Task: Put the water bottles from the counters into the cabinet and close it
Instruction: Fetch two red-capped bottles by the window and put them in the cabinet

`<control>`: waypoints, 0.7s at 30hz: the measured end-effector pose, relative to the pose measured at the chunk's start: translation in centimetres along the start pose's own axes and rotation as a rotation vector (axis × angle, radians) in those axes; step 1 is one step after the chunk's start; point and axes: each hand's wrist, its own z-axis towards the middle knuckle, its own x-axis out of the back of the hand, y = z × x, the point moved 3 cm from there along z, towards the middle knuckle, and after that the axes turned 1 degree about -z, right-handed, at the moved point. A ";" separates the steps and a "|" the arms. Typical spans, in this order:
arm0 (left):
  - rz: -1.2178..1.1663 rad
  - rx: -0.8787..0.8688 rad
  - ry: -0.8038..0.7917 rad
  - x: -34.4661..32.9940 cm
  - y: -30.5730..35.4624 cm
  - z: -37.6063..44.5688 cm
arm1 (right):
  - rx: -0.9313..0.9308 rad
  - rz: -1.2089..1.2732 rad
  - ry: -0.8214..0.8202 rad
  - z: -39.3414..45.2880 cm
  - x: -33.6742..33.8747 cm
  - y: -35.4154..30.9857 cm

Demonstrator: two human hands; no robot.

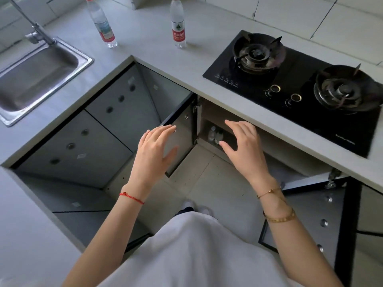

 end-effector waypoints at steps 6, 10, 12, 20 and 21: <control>-0.006 0.055 0.062 2.5 -1.6 -1.1 | 0.024 0.008 -0.017 -0.1 -0.2 -2.4; -0.002 0.113 0.130 4.7 -3.3 -1.2 | 0.065 0.023 -0.047 1.1 -1.1 -4.6; -0.002 0.150 0.149 5.6 -4.7 -1.1 | 0.087 0.028 -0.069 2.1 -1.8 -5.9; -0.007 0.248 0.205 8.9 -13.7 1.8 | 0.158 0.033 -0.122 9.5 -7.0 -11.8; -0.007 0.252 0.208 9.4 -15.2 2.6 | 0.163 0.030 -0.123 10.8 -7.9 -12.7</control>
